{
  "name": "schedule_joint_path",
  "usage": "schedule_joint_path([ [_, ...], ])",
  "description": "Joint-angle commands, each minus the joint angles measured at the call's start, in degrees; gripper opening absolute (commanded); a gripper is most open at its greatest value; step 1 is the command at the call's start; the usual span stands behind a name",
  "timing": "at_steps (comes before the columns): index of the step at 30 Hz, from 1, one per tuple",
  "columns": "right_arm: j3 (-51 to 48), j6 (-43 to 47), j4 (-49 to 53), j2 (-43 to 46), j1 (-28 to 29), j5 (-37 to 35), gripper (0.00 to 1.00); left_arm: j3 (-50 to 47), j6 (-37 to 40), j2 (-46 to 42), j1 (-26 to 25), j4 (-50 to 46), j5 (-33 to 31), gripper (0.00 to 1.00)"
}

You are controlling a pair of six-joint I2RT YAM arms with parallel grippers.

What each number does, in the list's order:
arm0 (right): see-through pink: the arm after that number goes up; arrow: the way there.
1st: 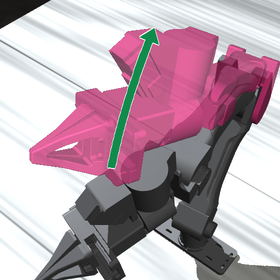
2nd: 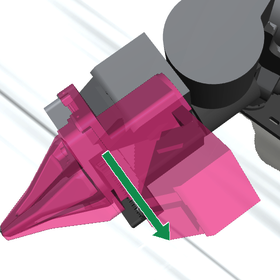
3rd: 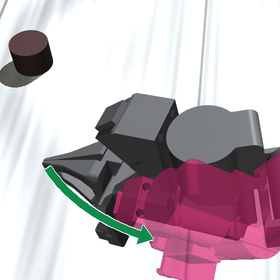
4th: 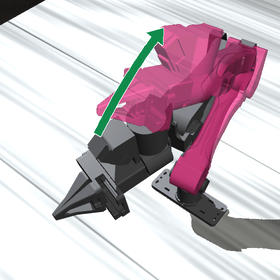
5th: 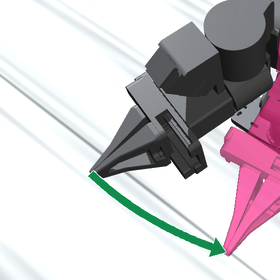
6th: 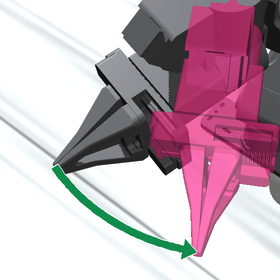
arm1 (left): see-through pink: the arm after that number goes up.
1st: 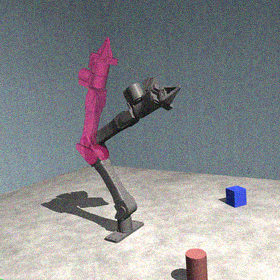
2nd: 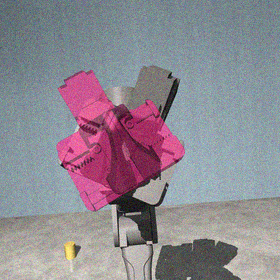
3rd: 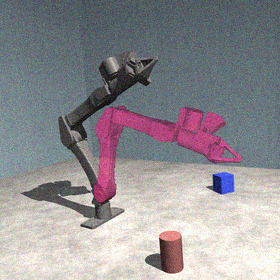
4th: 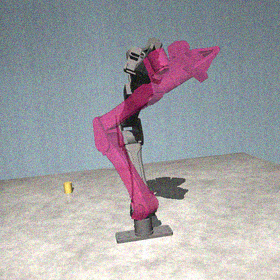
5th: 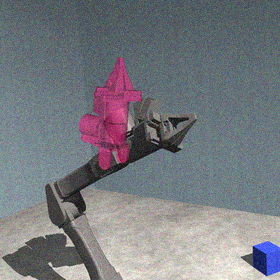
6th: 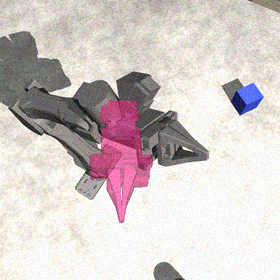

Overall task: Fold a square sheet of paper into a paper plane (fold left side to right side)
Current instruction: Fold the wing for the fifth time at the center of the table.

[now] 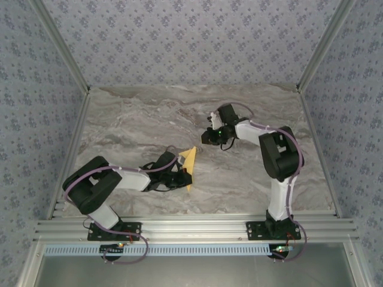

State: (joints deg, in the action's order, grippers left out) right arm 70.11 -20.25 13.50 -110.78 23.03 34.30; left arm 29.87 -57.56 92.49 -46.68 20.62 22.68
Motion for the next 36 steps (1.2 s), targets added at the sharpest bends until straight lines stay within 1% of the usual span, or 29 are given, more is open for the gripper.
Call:
schedule_joint_path([
  [1, -7.7, -5.3, -7.0, 6.2, 2.2, 5.1, 0.15, -2.1, 0.0, 0.5, -0.7, -9.5, -2.0, 0.0],
  [4, -12.7, -9.4, -12.7, 8.3, 5.2, 7.1, 0.15, -2.0, 0.1, 0.4, -0.6, -9.6, -2.1, 0.0],
  [6, -14.2, -11.4, -15.0, 8.5, 7.3, 7.7, 0.15, -1.8, 0.2, 0.2, -0.6, -9.9, -2.1, 0.0],
  [10, -14.9, -12.7, -16.1, 6.5, 10.3, 6.7, 0.15, -1.6, 0.3, 0.1, -0.7, -10.0, -2.1, 0.0],
  [13, -14.2, -13.3, -16.4, 3.6, 11.0, 5.8, 0.15, -1.2, 0.3, 0.1, -0.6, -10.1, -2.0, 0.0],
  [18, -11.0, -11.8, -12.5, -0.6, 11.2, 3.4, 0.15, -1.1, 0.5, -0.2, -0.6, -10.3, -1.9, 0.0],
  [22, -8.0, -10.2, -6.4, -2.7, 10.7, 0.2, 0.15, -0.8, 0.4, -1.5, -0.7, -10.3, -1.3, 0.0],
  [26, -5.7, -8.5, -0.2, -4.0, 10.8, -1.8, 0.14, 0.7, 0.3, -4.6, 0.3, -9.9, 0.5, 0.0],
  [31, -5.4, -8.1, 1.2, -4.3, 10.9, -1.6, 0.08, 3.8, 1.5, -7.5, 3.5, -11.0, 2.6, 0.01],
  [36, -5.4, -8.2, 1.5, -4.5, 10.9, -1.6, 0.07, 7.6, 3.5, -5.1, 4.2, -12.3, 4.4, 0.01],
])
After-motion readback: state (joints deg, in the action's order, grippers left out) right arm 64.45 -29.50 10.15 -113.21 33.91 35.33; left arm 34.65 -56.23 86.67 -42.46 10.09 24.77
